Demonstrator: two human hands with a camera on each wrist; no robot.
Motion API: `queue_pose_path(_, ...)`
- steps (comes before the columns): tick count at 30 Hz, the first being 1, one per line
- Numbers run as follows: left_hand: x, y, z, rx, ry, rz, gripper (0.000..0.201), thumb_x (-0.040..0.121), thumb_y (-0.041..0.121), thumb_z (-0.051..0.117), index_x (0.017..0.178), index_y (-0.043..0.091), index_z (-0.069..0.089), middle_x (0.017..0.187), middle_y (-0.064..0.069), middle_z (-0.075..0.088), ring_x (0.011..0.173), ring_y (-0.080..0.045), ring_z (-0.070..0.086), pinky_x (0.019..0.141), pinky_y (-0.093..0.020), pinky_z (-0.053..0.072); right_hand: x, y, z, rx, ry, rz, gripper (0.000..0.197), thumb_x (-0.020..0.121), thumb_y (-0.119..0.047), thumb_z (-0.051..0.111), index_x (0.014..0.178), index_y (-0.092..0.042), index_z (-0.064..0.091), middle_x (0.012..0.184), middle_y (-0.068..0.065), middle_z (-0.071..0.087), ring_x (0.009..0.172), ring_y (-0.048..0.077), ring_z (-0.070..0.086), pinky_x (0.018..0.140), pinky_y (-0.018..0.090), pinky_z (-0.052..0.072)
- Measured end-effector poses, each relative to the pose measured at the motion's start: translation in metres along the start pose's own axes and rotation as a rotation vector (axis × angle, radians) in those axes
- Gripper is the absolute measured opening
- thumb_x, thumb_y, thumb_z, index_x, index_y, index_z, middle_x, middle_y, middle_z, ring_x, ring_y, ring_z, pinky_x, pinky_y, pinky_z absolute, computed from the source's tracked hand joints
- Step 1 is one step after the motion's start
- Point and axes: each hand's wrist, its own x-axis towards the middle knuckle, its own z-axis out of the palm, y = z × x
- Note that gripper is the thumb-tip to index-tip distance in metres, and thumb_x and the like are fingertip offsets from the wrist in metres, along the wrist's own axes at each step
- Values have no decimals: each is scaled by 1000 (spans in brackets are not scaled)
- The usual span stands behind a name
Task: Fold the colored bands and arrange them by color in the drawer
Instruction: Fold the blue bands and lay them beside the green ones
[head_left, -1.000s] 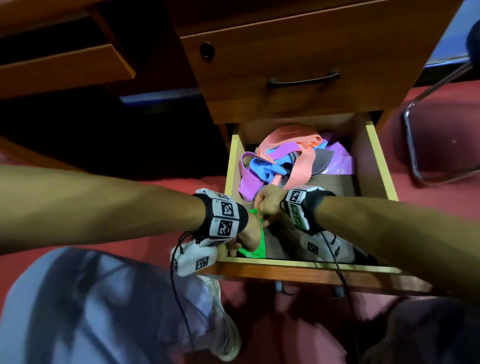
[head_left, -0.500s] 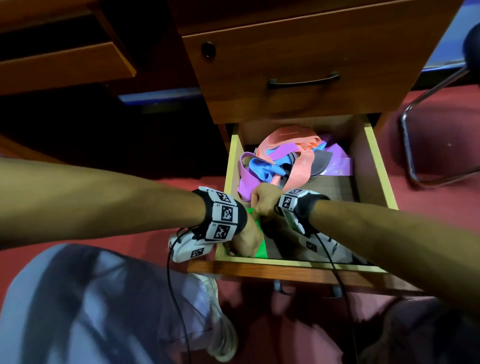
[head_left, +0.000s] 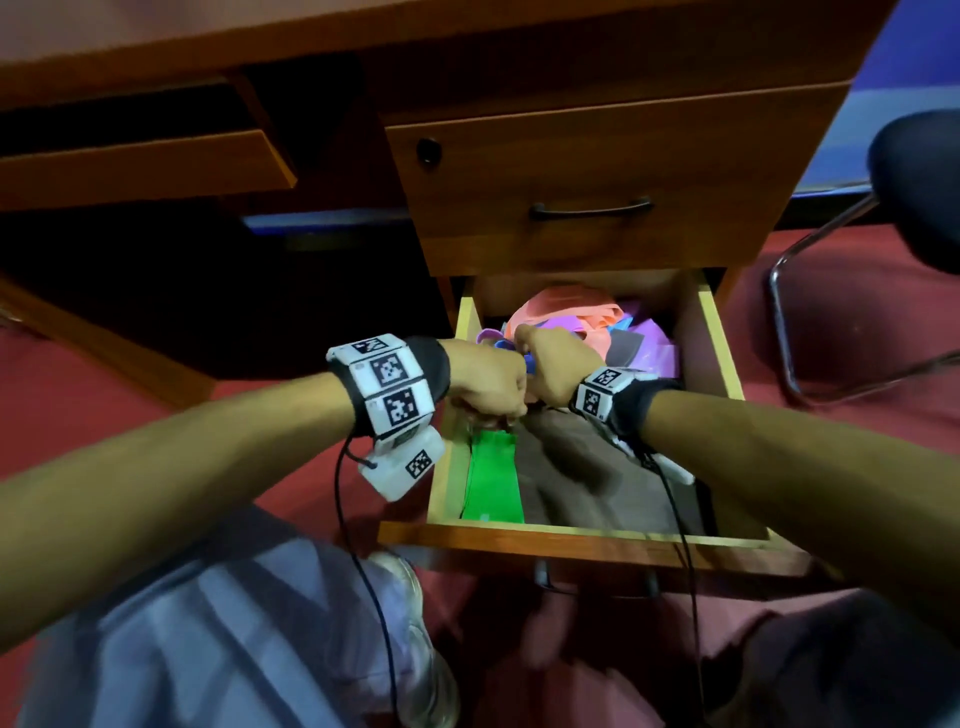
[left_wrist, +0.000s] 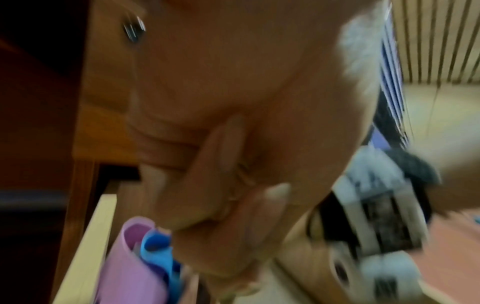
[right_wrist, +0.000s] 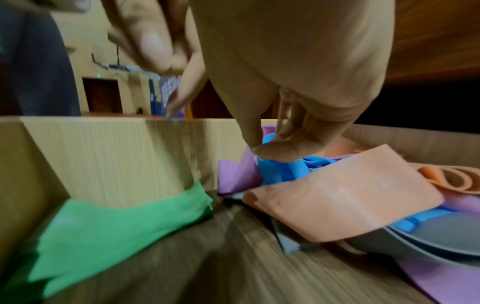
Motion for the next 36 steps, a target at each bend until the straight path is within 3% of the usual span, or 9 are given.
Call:
queue_pose_path(3, -11, -1, -4, -92, 214, -2, 25, 95, 11, 54, 96, -3, 74, 79, -20, 71, 51, -23, 49, 38, -19, 33, -1, -1, 11, -142, -112, -26, 39, 81, -26, 70, 118, -21, 60, 113, 10, 68, 104, 33, 65, 80, 36, 50)
queue_pose_path(7, -11, -20, 5, -306, 368, -44, 22, 91, 3, 55, 90, -1, 77, 62, -8, 66, 34, -9, 46, 35, -12, 31, 3, -8, 19, -195, -77, 2, 24, 88, -14, 57, 110, -12, 67, 112, 15, 67, 104, 35, 65, 77, 33, 45)
queue_pose_path(10, -16, -28, -1, -307, 513, -100, 26, 84, 3, 49, 86, 3, 75, 81, -10, 77, 65, -20, 72, 57, -29, 60, 6, -12, 1, -111, 33, 44, 21, 89, -17, 57, 104, -11, 70, 103, 15, 69, 97, 34, 67, 70, 30, 43)
queue_pose_path(16, -14, -28, -14, -340, 716, -58, 13, 83, 19, 61, 95, 19, 66, 96, -6, 73, 91, -27, 69, 81, -35, 57, -13, -9, -82, 444, 281, 92, 8, 87, -21, 69, 83, -17, 75, 75, -2, 71, 68, 8, 60, 65, 21, 45)
queue_pose_path(19, -7, -14, -16, -520, 685, 20, 43, 83, 33, 76, 119, 17, 60, 102, -9, 73, 91, -20, 68, 82, -30, 54, -44, -11, -111, 722, 306, 129, 10, 88, -14, 69, 78, -13, 71, 60, -7, 61, 51, 4, 51, 49, 18, 39)
queue_pose_path(22, -13, 6, -14, -660, 604, 201, 82, 71, 34, 91, 140, 19, 48, 118, -8, 65, 88, -17, 64, 84, -34, 54, -70, -6, -115, 960, 328, 142, 17, 92, -16, 67, 76, -12, 63, 59, -6, 57, 51, 7, 51, 49, 17, 42)
queue_pose_path(25, -28, 25, -11, -413, 718, 336, 106, 66, 35, 94, 152, 26, 33, 129, -1, 50, 90, -13, 61, 82, -29, 51, -84, -1, -111, 1154, 332, 194, 27, 95, -21, 66, 71, -13, 58, 62, 0, 59, 52, 11, 56, 53, 25, 49)
queue_pose_path(28, -37, 40, -5, -109, 820, 461, 119, 64, 44, 93, 157, 31, 20, 143, 2, 37, 117, -21, 56, 89, -39, 53, -93, -3, -117, 1395, 233, 280, 23, 97, -22, 63, 78, -10, 57, 56, 0, 60, 54, 14, 60, 60, 29, 59)
queue_pose_path(36, -36, 53, -6, -60, 952, 566, 47, 97, 44, 62, 143, 39, 50, 131, 13, 61, 114, -16, 61, 91, -39, 53, -100, 8, -121, 1457, 245, 358, 12, 97, -15, 60, 98, -4, 62, 64, 7, 52, 63, 19, 59, 66, 29, 60)
